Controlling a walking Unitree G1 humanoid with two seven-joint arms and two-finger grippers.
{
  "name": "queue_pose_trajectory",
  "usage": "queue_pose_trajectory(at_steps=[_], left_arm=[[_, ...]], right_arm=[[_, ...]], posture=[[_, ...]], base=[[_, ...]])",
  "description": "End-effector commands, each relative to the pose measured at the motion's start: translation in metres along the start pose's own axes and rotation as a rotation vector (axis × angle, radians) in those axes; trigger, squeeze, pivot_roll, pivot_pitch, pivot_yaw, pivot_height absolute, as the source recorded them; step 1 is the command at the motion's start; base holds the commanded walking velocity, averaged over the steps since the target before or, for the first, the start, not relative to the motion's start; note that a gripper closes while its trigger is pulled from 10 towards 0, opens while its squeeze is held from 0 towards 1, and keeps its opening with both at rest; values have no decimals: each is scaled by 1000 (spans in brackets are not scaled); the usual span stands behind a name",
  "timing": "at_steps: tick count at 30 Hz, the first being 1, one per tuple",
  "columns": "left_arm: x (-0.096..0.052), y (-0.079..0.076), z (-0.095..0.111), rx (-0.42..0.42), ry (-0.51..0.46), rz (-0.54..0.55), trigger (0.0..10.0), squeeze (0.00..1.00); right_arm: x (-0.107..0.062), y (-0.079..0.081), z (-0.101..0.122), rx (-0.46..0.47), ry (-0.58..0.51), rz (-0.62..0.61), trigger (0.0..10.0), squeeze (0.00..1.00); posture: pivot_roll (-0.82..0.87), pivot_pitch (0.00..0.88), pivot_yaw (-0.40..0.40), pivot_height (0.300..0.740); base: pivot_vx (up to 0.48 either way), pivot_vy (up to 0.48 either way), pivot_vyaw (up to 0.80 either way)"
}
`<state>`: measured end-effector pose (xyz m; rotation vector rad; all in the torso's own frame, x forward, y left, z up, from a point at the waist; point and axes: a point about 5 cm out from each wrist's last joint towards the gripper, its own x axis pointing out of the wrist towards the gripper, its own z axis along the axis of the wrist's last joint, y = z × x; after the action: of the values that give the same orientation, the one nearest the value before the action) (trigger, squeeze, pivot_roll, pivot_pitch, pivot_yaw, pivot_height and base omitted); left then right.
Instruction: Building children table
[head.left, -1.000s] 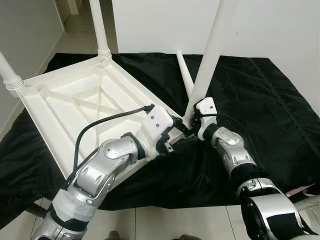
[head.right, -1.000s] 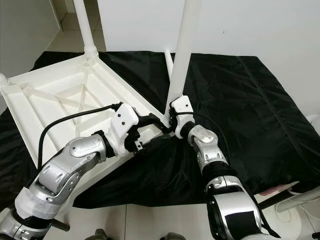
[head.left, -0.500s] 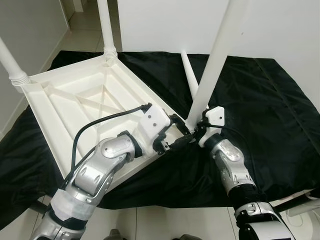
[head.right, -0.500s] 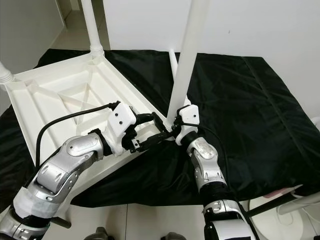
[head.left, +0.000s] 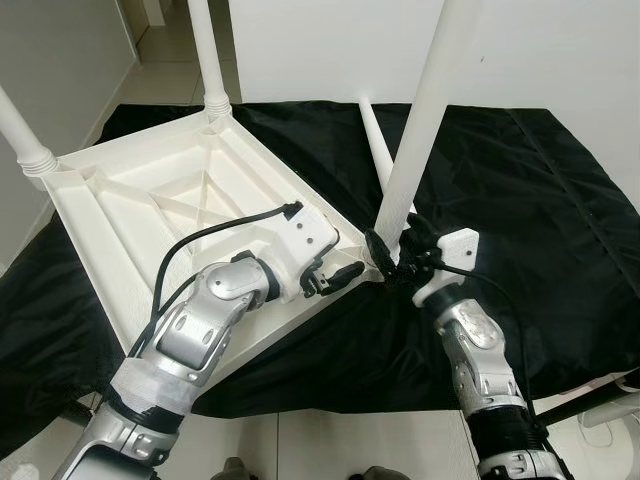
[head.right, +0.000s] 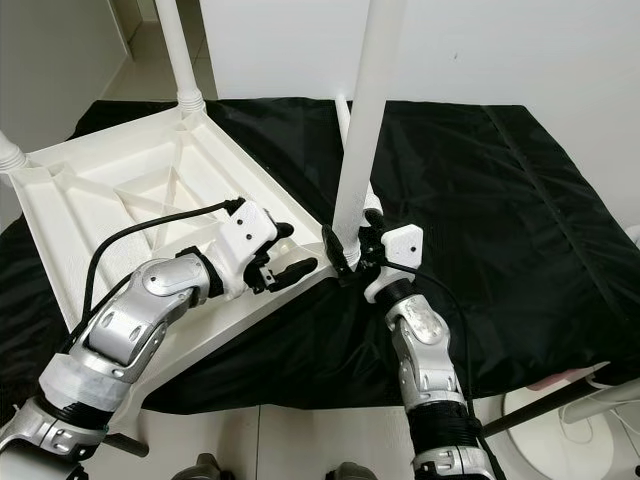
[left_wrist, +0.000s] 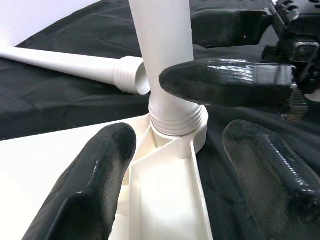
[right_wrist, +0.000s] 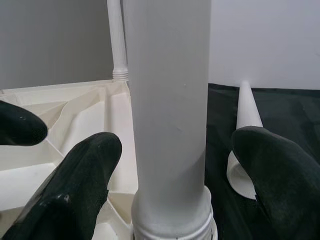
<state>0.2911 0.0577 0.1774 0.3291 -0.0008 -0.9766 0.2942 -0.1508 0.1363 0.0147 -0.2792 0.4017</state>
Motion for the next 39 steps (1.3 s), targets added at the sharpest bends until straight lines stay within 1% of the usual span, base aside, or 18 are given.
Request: queue_pose_trajectory(at_steps=[1,2,4,6,8,9,13,14,15,22,23,24,25,26,27,29,33,39], left_arm=[[-2,13,-4,3,28,193,10000,0],[-2,16,-9,-2,63,226,10000,0],[-2,16,-9,-2,63,226,10000,0],[-4,25,-26,-18,188,301,10000,0],[-4,25,-26,-18,188,301,10000,0],[-9,32,-40,-16,295,351,10000,0],[-12,40,-50,-22,370,396,10000,0],[-12,40,-50,-22,370,396,10000,0],[-12,44,-56,-30,410,426,10000,0],[-15,55,-65,-54,483,507,10000,0],[-15,55,-65,-61,491,517,9451,0],[-15,56,-66,-65,499,527,8431,0],[-15,56,-66,-65,499,527,8431,0],[-17,58,-67,-56,512,553,3765,0],[-18,59,-67,-55,515,561,0,0],[-18,59,-66,-38,504,553,0,0],[-19,62,-65,-62,501,571,0,0],[-17,64,-66,-64,501,587,0,0]], right_arm=[[-2,0,0,8,4,-8,10000,0],[-9,1,-1,21,12,-29,10000,0],[-9,1,-1,21,12,-29,10000,0],[-24,8,-9,38,54,-52,10000,0],[-24,8,-9,38,54,-52,10000,0],[-28,17,-12,59,69,-58,10000,0],[-24,23,-10,68,63,-54,10000,0],[-24,23,-10,68,63,-54,10000,0],[-23,23,-8,65,61,-51,10000,0],[-23,19,-5,55,70,-62,10000,0],[-23,19,-5,53,73,-64,10000,0],[-23,19,-5,51,75,-65,10000,0],[-23,19,-5,51,75,-65,10000,0],[-23,20,-5,51,78,-66,10000,0],[-23,20,-5,52,79,-66,10000,0],[-23,21,-5,52,81,-65,10000,0],[-21,23,-6,55,85,-64,10000,0],[-21,23,-6,50,87,-66,10000,0]], posture=[[-36,12,22,740],[-28,9,15,740],[-28,9,15,740],[-26,3,13,740],[-26,3,13,740],[-30,0,14,740],[-38,0,17,740],[-38,0,17,740],[-38,0,17,740],[-49,0,15,740],[-48,0,13,740],[-48,0,13,740],[-48,0,13,740],[-48,0,13,740],[-48,0,13,740],[-48,0,13,740],[-49,0,12,740],[-51,0,10,740]], base=[[0,0,0],[0,0,0],[0,0,0],[0,0,0],[0,0,0],[0,0,0],[0,0,0],[0,0,0],[0,0,0],[0,0,0],[0,0,0],[0,0,0],[0,0,0],[0,0,0],[0,0,0],[0,0,0],[0,0,0],[0,0,0]])
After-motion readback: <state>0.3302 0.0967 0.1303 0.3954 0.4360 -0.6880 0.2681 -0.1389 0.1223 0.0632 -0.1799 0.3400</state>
